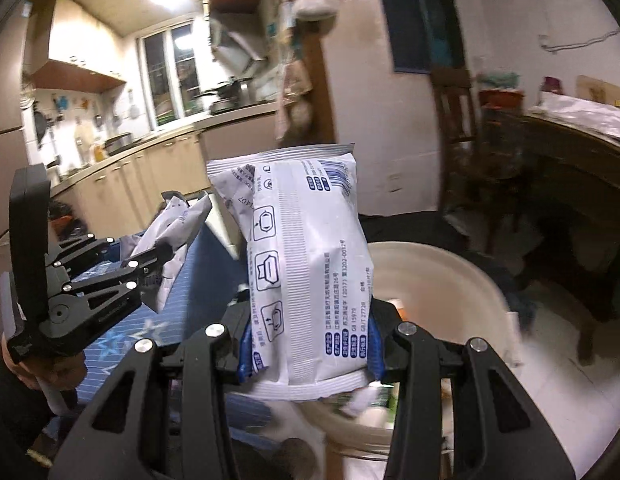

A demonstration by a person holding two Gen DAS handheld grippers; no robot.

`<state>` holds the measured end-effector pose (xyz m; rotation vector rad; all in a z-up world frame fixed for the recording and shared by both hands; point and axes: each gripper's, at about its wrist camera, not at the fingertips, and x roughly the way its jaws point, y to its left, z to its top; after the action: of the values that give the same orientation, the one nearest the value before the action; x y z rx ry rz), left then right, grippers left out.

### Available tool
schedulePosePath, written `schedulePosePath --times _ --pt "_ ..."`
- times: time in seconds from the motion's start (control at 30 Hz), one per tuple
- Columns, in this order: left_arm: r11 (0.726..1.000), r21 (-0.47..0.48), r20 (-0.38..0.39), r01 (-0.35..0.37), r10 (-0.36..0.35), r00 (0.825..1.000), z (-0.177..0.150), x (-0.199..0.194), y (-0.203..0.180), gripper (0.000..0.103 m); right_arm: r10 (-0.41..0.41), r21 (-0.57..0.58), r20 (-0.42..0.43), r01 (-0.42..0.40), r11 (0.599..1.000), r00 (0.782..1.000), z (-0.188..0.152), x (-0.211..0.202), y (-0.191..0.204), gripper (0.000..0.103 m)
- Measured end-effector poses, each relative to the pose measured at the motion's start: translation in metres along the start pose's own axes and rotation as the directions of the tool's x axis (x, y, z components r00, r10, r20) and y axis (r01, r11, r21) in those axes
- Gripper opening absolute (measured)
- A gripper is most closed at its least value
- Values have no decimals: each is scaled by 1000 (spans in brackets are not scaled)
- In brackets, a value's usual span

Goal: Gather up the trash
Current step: 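Carry the white wrapper and white pouch over the white bucket with both tools, then open both tools to drop the wrapper and pouch into the bucket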

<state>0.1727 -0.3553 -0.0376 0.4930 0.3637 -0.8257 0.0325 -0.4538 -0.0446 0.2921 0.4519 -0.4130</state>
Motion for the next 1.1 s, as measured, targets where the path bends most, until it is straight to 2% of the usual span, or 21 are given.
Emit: schedulePosePath --times 0.13,0.2,0.37,0.5,0.6,0.63,0.67,0.73,0.93,1.1 --pt "995 44 10 94 -94 995 17 14 -39 29 -72 4 -2 72 997 997 -2 -4 -28 41" --pt "986 54 7 155 -156 988 23 24 -50 29 -105 10 -5 105 994 994 -2 -5 -41 41" --pt "953 70 -20 294 -294 956 41 53 -78 29 -168 21 -20 169 985 986 -5 -2 -66 41" --pt "930 74 -32 361 -359 933 46 72 -96 29 -196 35 -51 198 980 979 -10 12 -85 41" --pt "918 86 -47 386 -384 922 46 86 -105 34 -191 39 -81 195 980 978 -11 29 -92 41" --pt "916 92 -59 391 -387 920 44 93 -108 44 -184 31 -94 188 982 978 -12 37 -93 42" --pt "919 98 -64 382 -377 924 42 99 -110 66 -175 19 -120 178 984 977 -13 47 -94 43" --pt "932 103 -34 348 -347 937 41 104 -109 88 -188 16 -142 193 981 972 -15 59 -98 54" --pt "942 87 -20 324 -323 946 36 106 -94 88 -184 45 -128 191 981 975 -18 64 -102 55" --pt "944 44 -12 326 -326 945 34 101 -80 88 -180 50 -124 187 981 976 -25 54 -99 55"
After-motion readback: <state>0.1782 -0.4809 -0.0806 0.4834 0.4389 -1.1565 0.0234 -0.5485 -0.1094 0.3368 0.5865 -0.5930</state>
